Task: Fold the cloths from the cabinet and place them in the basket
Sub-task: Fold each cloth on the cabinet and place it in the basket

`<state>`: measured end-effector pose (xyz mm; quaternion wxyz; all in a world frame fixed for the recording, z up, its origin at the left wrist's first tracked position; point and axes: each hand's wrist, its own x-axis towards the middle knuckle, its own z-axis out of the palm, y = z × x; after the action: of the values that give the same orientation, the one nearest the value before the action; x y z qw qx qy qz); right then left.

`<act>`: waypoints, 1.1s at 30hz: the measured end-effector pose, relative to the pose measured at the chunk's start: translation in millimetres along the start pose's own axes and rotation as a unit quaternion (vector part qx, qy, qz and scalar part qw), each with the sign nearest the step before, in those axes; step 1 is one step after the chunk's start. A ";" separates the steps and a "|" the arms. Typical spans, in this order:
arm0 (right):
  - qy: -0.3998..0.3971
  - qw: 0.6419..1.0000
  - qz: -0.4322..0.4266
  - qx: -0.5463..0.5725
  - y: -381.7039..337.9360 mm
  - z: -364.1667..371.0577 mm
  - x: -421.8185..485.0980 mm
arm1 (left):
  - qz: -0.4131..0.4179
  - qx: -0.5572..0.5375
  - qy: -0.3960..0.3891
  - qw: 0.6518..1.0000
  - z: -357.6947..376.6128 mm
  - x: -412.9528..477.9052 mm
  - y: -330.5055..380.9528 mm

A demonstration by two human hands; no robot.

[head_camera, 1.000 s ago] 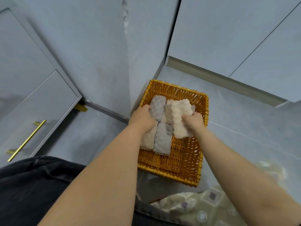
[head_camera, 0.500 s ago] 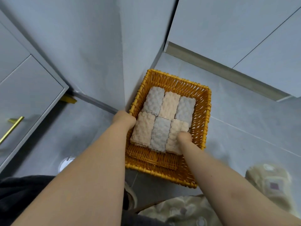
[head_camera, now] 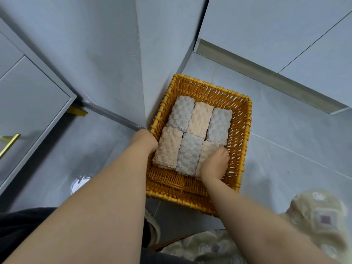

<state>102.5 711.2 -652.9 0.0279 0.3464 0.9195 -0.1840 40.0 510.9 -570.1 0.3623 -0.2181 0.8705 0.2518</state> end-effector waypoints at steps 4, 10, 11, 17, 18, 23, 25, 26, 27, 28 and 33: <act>-0.023 0.987 -0.138 -0.075 8.1 9.5 1.9 | 0.009 0.014 0.001 1.000 2.0 4.2 -0.3; -0.141 0.982 -0.086 -0.088 21.1 26.2 6.4 | 0.008 0.020 0.007 1.000 5.3 6.2 0.2; -0.138 0.982 -0.092 -0.093 22.8 29.6 6.7 | 0.007 0.021 0.004 1.000 5.3 5.2 0.4; -0.131 0.983 -0.086 -0.095 23.7 43.9 10.1 | 0.023 0.006 0.009 1.000 7.7 9.3 -4.6; -0.132 0.983 -0.086 -0.096 22.6 45.0 11.3 | 0.025 0.007 0.012 1.000 8.2 9.1 -4.6; -0.100 0.990 -0.086 -0.047 18.3 34.3 10.5 | 0.023 0.004 0.014 1.000 7.6 6.9 -1.2; -0.080 0.985 -0.143 -0.055 13.8 26.6 3.3 | 0.020 0.007 0.016 1.000 6.5 4.7 -0.1; -0.090 0.977 -0.185 -0.062 9.9 25.3 -1.4 | 0.023 0.010 0.017 1.000 5.7 3.7 -0.1; -0.109 0.965 -0.227 -0.075 6.8 26.5 -6.7 | 0.028 0.012 0.016 0.999 5.1 2.4 -0.3; -0.131 0.951 -0.261 -0.098 4.6 30.3 -11.5 | 0.034 0.013 0.014 0.999 4.2 0.9 -0.8; -0.184 0.933 -0.253 -0.176 -1.6 50.3 -9.8 | 0.068 0.010 0.010 0.998 5.6 0.8 -6.5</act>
<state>105.0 685.9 -697.5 0.2095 0.0522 0.9731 -0.0808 46.0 509.0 -576.0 0.3375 -0.1575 0.8894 0.2649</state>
